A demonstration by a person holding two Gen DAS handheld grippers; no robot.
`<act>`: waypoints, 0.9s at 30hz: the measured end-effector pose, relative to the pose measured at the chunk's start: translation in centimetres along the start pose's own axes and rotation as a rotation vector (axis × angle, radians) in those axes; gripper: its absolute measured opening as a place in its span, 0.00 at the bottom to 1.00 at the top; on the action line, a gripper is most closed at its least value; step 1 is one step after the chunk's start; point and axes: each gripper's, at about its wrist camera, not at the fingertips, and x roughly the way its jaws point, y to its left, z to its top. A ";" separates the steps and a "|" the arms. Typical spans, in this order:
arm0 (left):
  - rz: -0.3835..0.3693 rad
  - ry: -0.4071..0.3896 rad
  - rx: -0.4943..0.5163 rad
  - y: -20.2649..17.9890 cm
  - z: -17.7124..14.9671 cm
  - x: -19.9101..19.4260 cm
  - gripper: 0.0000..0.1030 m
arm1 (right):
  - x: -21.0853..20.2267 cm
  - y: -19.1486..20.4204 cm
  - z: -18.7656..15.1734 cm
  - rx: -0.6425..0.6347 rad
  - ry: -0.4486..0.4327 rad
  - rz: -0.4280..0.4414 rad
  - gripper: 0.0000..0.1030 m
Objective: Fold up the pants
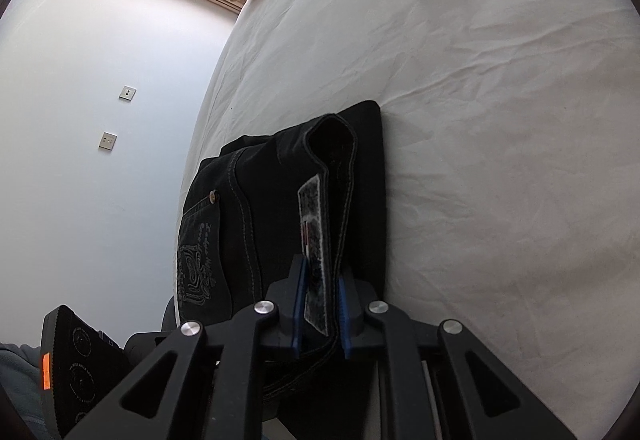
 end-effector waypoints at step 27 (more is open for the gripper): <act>-0.167 -0.096 -0.512 18.8 -5.7 -5.8 0.62 | -3.3 0.0 -6.2 0.059 0.004 0.074 0.41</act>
